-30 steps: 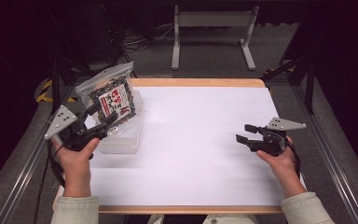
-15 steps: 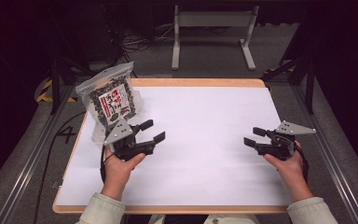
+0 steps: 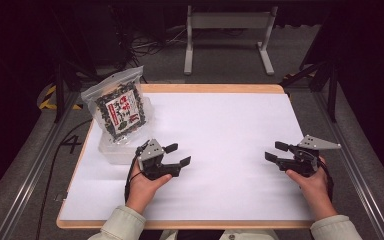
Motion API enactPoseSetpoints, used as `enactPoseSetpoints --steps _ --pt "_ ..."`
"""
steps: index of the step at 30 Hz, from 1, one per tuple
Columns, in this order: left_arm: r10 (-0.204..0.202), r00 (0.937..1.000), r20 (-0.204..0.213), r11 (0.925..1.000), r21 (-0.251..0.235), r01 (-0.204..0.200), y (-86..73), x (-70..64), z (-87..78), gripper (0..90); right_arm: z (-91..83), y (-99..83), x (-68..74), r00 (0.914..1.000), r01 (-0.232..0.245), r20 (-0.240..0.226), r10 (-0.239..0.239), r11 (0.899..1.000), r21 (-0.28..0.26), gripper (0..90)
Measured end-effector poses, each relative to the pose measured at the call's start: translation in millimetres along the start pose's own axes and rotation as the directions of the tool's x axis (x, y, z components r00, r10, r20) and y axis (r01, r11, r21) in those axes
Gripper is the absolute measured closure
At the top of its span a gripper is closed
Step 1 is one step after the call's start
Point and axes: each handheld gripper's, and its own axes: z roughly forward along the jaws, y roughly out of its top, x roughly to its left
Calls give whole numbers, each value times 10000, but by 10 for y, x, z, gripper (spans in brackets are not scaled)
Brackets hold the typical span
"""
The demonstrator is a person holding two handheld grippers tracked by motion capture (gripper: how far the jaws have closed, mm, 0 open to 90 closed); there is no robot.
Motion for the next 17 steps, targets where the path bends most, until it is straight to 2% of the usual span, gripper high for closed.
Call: enactPoseSetpoints --steps 4,7,10,17 --pt "206 9998 70 9986 485 -210 -55 -49 86 295 65 -61 -4 10000 -41 41 40 9997 251 331" --pt "596 9982 41 9927 1044 -597 -80 -70 149 289 112 -109 -7 10000 -34 76 30 9988 492 334" --pt "540 9985 57 9894 1344 -543 -104 -84 184 285 134 -135 -3 10000 -56 63 52 9984 571 334" --pt "587 9983 52 9889 1362 -589 -111 -92 203 281 142 -142 -9 10000 -41 92 36 9983 582 330"
